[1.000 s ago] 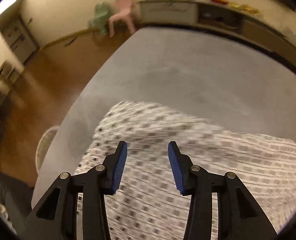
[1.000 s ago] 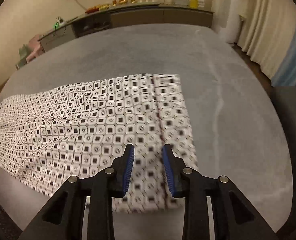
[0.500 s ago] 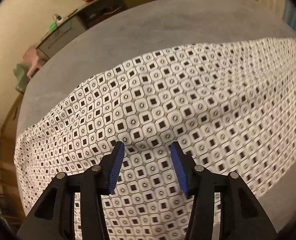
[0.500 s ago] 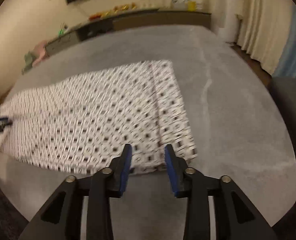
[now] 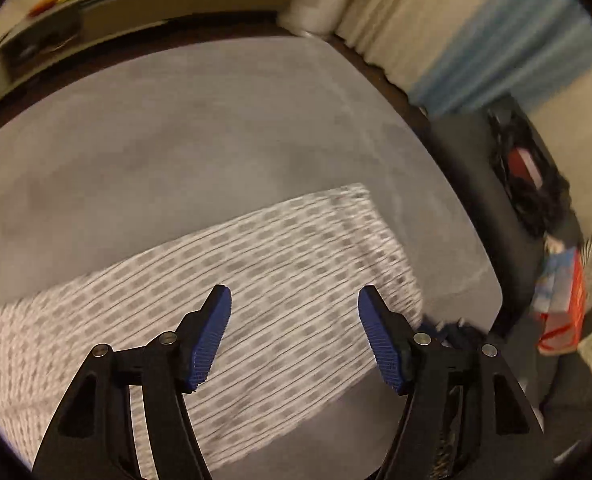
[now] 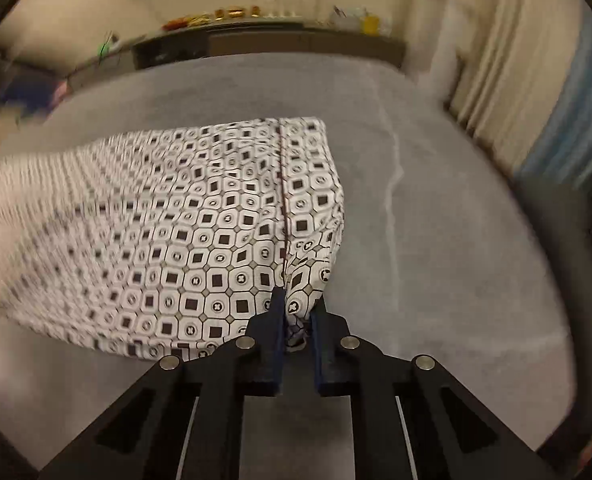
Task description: Fold clothes
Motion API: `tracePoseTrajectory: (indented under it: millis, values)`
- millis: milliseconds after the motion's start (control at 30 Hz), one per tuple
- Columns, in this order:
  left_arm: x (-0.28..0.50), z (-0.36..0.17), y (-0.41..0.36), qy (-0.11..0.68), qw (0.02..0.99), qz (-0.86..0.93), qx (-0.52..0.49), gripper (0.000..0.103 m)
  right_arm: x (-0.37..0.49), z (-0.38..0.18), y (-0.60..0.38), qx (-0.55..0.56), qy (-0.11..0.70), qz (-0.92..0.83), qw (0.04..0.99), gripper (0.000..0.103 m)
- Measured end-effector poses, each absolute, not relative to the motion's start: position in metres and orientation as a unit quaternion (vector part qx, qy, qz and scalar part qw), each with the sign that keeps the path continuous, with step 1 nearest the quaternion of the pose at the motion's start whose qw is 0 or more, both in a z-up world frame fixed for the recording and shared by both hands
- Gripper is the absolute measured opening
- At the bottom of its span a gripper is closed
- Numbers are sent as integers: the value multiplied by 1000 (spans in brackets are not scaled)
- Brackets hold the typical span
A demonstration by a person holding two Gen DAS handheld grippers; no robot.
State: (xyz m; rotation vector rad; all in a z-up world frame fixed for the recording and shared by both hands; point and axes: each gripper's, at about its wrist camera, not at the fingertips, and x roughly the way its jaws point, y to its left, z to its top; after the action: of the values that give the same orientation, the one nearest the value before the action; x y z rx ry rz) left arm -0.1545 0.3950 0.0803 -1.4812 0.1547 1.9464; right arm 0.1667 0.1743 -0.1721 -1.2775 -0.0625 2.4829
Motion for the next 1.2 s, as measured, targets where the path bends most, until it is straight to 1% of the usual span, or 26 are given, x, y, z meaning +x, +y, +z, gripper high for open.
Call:
tracePoseTrajectory:
  millis: [67, 133, 233, 333, 400, 467, 500, 533, 567, 600, 667, 700, 733, 767, 800, 867, 900, 933, 967, 1000, 1033, 1067, 1133, 1167, 1200]
  values:
    - [-154, 70, 436, 99, 360, 725, -579, 69, 165, -178, 149, -439, -81, 876, 181, 11]
    - [-152, 61, 463, 148, 357, 725, -569, 69, 163, -185, 129, -427, -146, 872, 190, 11]
    - [-146, 51, 495, 203, 361, 710, -570, 69, 162, -194, 105, -407, -204, 869, 193, 11]
    - [-151, 22, 516, 264, 342, 700, -569, 69, 158, -201, 98, -397, -232, 867, 191, 11]
    - [-147, 11, 526, 300, 327, 695, -565, 68, 153, -196, 110, -393, -231, 870, 188, 11]
    - [-142, 6, 527, 320, 340, 687, -558, 43, 152, -196, 110, -388, -223, 876, 182, 11]
    - [-141, 7, 523, 321, 345, 688, -552, 23, 152, -196, 110, -384, -218, 879, 178, 11]
    - [-141, 10, 517, 314, 352, 692, -546, 12, 150, -195, 109, -378, -217, 884, 172, 11]
    - [-141, 14, 511, 307, 359, 696, -540, 9, 150, -193, 106, -372, -213, 889, 163, 11]
    - [-140, 24, 498, 289, 367, 707, -531, 7, 150, -190, 103, -365, -203, 896, 149, 12]
    - [-143, 46, 466, 245, 377, 729, -517, 6, 155, -180, 97, -347, -161, 917, 110, 18]
    - [-146, 61, 436, 205, 376, 745, -511, 6, 164, -171, 108, -333, -119, 932, 80, 32]
    - [-150, 71, 405, 166, 370, 759, -509, 6, 167, -162, 109, -317, -81, 943, 55, 50]
    - [-154, 80, 373, 127, 364, 771, -507, 6, 173, -154, 113, -300, -42, 952, 33, 55]
    - [-157, 84, 334, 90, 352, 782, -507, 5, 181, -149, 119, -286, -1, 958, 8, 57]
    - [-161, 74, 283, 48, 328, 785, -523, 5, 170, -148, 125, -290, 61, 955, -22, 57]
    - [-165, 60, 260, 32, 314, 780, -540, 5, 160, -150, 127, -300, 85, 950, -32, 54]
    - [-167, 46, 250, 24, 304, 777, -550, 5, 151, -156, 126, -320, 98, 942, -41, 43]
    - [-167, 39, 242, 26, 290, 780, -554, 5, 141, -161, 125, -339, 110, 933, -49, 37]
    - [-168, 31, 233, 29, 276, 782, -558, 5, 131, -167, 123, -359, 121, 924, -57, 33]
    - [-166, 30, 226, 23, 275, 784, -556, 6, 122, -172, 116, -375, 122, 917, -64, 33]
    - [-163, 30, 222, 16, 277, 781, -559, 6, 133, -168, 104, -389, 117, 911, -68, 32]
    - [-157, 27, 219, 17, 270, 782, -562, 6, 117, -178, 94, -414, 96, 902, -76, 31]
    - [-152, 26, 219, 18, 268, 783, -561, 6, 116, -182, 103, -428, 80, 897, -74, 31]
    - [-148, 24, 220, 26, 260, 787, -558, 9, 115, -185, 112, -441, 64, 892, -72, 31]
